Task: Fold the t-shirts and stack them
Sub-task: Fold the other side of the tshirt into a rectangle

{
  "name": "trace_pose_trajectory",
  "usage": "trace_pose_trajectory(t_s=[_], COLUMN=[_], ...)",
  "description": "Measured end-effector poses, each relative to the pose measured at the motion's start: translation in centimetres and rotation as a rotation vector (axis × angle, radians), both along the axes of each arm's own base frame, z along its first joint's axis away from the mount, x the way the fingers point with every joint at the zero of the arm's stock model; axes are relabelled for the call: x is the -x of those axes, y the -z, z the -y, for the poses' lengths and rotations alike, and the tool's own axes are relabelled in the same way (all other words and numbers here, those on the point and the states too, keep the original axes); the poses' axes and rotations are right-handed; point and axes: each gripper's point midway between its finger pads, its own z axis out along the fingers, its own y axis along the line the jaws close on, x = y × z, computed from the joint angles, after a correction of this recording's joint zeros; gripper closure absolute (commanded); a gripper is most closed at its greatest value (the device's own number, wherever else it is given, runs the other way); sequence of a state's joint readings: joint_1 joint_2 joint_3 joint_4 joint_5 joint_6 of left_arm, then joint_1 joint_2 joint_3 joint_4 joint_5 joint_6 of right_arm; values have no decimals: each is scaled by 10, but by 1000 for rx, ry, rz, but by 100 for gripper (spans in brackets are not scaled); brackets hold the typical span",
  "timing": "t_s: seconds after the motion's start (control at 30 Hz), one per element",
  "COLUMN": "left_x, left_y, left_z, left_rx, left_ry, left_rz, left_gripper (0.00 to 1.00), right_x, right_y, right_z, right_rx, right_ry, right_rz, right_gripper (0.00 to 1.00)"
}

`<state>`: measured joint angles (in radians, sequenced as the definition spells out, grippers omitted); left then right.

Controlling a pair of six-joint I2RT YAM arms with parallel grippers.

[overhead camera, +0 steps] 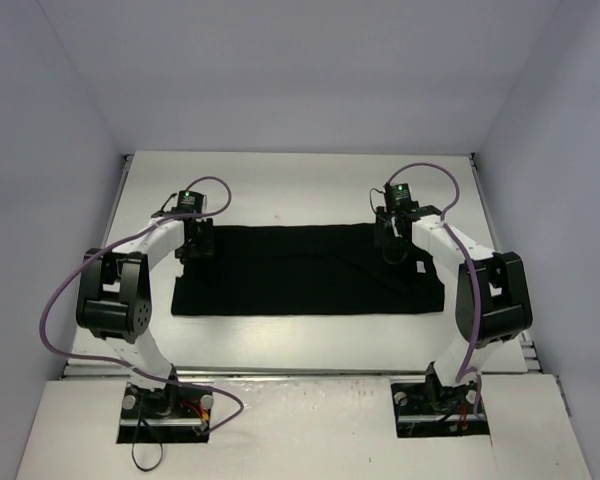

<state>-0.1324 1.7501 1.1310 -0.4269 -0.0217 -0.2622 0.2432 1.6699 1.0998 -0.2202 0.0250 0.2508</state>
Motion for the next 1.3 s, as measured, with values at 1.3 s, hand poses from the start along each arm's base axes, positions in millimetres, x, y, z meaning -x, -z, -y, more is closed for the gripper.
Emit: trace_pose_trajectory(t_s=[1.3], left_x=[-23], left_y=[-38], left_z=[27], left_rx=[78], left_ry=[116], left_rz=[124], left_gripper=[55], right_x=[2], right_y=[0], right_z=[-46], right_rx=[-136], right_ry=[-210], right_rz=[35], right_gripper=[100])
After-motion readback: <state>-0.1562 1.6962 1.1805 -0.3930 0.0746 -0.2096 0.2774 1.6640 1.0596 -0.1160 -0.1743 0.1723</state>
